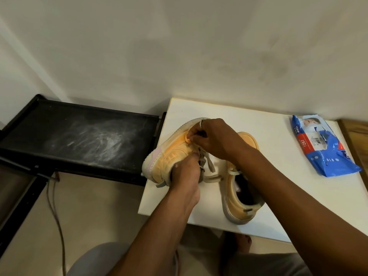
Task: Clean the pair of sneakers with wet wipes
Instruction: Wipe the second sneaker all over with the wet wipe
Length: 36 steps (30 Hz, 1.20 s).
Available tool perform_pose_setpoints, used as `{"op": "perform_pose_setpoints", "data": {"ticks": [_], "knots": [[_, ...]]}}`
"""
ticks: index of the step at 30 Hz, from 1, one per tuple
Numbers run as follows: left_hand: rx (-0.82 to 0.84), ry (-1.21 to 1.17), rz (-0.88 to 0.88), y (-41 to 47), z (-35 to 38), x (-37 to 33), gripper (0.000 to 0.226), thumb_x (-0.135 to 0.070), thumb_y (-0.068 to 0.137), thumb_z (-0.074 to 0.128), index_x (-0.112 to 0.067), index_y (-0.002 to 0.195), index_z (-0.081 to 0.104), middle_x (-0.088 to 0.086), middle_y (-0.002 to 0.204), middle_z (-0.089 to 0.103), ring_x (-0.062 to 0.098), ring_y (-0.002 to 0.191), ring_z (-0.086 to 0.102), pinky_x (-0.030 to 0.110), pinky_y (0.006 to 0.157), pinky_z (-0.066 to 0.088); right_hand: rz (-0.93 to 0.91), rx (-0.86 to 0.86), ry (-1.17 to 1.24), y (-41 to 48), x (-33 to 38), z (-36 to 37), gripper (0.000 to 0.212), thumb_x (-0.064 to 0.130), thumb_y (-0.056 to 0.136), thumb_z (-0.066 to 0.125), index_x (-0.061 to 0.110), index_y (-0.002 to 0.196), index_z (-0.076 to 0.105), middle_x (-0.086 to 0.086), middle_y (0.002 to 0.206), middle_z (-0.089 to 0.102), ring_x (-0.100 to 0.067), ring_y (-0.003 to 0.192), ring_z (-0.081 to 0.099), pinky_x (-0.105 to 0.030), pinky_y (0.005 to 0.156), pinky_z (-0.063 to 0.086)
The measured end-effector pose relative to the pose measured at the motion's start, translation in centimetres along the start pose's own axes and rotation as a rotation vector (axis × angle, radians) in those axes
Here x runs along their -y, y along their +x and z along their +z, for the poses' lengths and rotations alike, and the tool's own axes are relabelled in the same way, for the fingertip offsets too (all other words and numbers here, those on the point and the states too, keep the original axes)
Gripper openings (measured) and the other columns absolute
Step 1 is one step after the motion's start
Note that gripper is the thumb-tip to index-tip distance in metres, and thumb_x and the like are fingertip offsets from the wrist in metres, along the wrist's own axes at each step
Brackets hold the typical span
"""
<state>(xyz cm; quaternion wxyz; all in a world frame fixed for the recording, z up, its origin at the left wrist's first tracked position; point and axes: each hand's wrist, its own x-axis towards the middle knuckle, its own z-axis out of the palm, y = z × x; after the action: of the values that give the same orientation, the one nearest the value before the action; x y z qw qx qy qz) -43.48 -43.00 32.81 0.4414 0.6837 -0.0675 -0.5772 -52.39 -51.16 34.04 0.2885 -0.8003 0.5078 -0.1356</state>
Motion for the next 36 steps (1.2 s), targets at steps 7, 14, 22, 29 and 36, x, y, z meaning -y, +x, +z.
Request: {"op": "perform_pose_setpoints", "data": {"ticks": [7,14,22,29,36], "knots": [[0.013,0.032,0.003,-0.1,-0.2,-0.3,0.01,-0.031,0.088,0.065,-0.025,0.096,0.062,-0.003,0.092,0.064,0.01,0.08,0.057,0.024,0.066,0.046,0.051,-0.121,-0.113,0.0,-0.2,0.4,0.018,0.032,0.092,0.063,0.023,0.105,0.072,0.004,0.096,0.072,-0.011,0.084,0.063,-0.031,0.078,0.052],[-0.001,0.056,-0.103,0.1,0.2,-0.3,0.016,-0.028,0.088,0.066,-0.013,0.096,0.064,0.004,0.092,0.065,0.013,0.076,0.057,0.032,0.08,0.052,-0.07,-0.07,-0.123,-0.1,0.2,0.5,0.018,0.022,0.094,0.061,0.022,0.108,0.073,0.009,0.101,0.067,-0.005,0.082,0.055,-0.008,0.07,0.037],[0.023,0.057,-0.13,-0.3,0.3,-0.5,0.035,-0.03,0.091,0.063,-0.012,0.121,0.059,0.01,0.121,0.064,0.026,0.108,0.06,0.038,0.094,0.048,-0.164,-0.198,-0.196,0.2,-1.0,1.0,0.02,0.002,0.087,0.062,0.015,0.098,0.074,0.0,0.099,0.067,-0.014,0.092,0.061,-0.028,0.079,0.052],[-0.06,0.082,-0.053,0.6,0.2,0.9,0.043,-0.036,0.079,0.071,-0.016,0.116,0.06,0.005,0.1,0.064,0.019,0.089,0.061,0.032,0.075,0.054,-0.075,-0.215,-0.153,0.4,-1.6,0.3,0.022,0.003,0.09,0.058,0.017,0.094,0.074,0.013,0.094,0.058,-0.002,0.09,0.052,-0.017,0.08,0.046],[0.006,0.01,-0.102,0.1,0.1,0.7,0.027,-0.025,0.092,0.061,-0.012,0.114,0.053,0.005,0.108,0.057,0.024,0.101,0.057,0.028,0.08,0.041,-0.338,-0.013,-0.144,0.1,0.4,1.2,0.022,0.005,0.088,0.064,0.021,0.099,0.075,0.008,0.099,0.065,-0.003,0.092,0.055,-0.032,0.079,0.053]]}}
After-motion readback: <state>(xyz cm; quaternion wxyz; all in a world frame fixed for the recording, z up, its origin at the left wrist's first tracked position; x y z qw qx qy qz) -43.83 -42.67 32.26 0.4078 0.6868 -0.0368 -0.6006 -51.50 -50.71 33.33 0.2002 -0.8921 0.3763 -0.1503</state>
